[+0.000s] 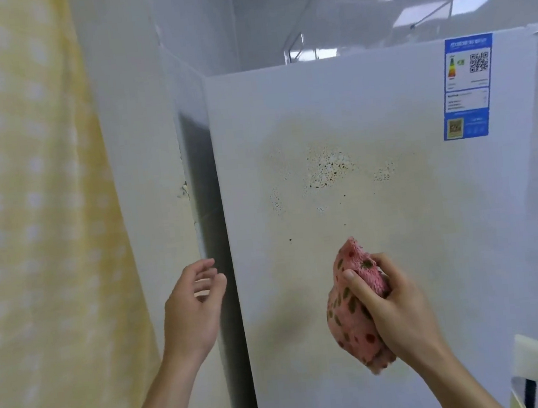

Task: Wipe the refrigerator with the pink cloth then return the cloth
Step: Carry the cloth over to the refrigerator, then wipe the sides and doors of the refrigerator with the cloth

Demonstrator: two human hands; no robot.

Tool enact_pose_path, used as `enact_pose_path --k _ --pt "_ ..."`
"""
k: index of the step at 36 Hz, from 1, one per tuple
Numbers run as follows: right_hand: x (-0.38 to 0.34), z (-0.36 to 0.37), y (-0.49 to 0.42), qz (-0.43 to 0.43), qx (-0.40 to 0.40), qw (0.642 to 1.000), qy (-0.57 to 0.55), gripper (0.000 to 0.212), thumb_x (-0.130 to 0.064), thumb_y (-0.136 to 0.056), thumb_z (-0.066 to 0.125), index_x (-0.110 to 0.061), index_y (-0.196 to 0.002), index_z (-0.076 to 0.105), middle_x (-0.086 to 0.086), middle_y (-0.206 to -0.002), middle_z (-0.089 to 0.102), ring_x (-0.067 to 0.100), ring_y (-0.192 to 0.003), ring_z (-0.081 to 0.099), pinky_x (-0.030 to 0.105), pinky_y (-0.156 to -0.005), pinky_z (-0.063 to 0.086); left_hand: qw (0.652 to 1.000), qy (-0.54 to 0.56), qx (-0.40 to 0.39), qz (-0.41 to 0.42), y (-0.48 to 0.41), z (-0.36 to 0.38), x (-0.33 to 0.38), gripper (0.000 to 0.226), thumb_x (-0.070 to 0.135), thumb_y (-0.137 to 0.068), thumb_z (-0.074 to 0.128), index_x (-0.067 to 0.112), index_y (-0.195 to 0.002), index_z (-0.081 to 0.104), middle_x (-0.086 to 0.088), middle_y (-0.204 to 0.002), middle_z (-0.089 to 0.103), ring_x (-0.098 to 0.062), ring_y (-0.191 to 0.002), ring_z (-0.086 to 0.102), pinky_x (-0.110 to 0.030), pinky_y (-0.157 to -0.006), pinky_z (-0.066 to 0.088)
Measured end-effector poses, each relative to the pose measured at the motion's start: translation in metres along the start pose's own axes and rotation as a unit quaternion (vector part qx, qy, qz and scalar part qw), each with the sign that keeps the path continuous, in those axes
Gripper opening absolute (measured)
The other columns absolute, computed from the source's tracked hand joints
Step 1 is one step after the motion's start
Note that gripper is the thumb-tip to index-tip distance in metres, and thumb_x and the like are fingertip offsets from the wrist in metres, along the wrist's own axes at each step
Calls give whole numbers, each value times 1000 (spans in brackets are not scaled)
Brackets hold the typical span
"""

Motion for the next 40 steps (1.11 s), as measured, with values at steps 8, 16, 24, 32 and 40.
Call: enact_pose_path --k 8,16,24,32,40 --pt "-25 18 -29 24 43 994 -99 15 -37 -92 78 -33 -104 72 -13 -90 77 7 -86 74 45 -86 60 946 -211 64 237 -68 -1 38 43 32 -101 62 16 -141 60 -3 -146 50 -24 -138 47 -38 -114 42" --pt "-73 4 -52 -60 98 984 -139 17 -24 -89 83 -34 -94 70 -9 -86 77 13 -81 75 40 -79 61 887 -304 154 310 -134 -10 53 60 39 -104 41 8 -156 39 -17 -164 35 -39 -151 30 -54 -123 26" --pt "-109 14 -77 -201 238 945 -93 14 -34 -93 67 -43 -100 58 5 -100 64 31 -79 69 59 -63 58 850 -296 221 375 -168 -6 41 51 27 -107 42 4 -153 41 -20 -159 42 -43 -146 39 -55 -118 31" --pt "-151 100 -109 -376 184 904 93 38 -23 -104 56 -8 -139 61 0 -144 46 26 -123 55 45 -90 59 841 -246 261 405 -177 0 31 53 30 -105 42 4 -151 45 -17 -158 42 -40 -146 37 -53 -120 26" --pt "-153 148 -136 -493 153 820 246 41 -11 -104 54 -7 -145 62 5 -150 61 21 -141 48 34 -125 30 833 -238 273 419 -182 -3 31 54 29 -100 48 5 -149 50 -18 -155 47 -41 -144 40 -51 -120 27"
Point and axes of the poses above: each hand's wrist, its own y-axis away from the middle knuckle, its own z-axis out of the palm, x = y × z, the point moved 5 cm from there along -y, towards the middle knuckle
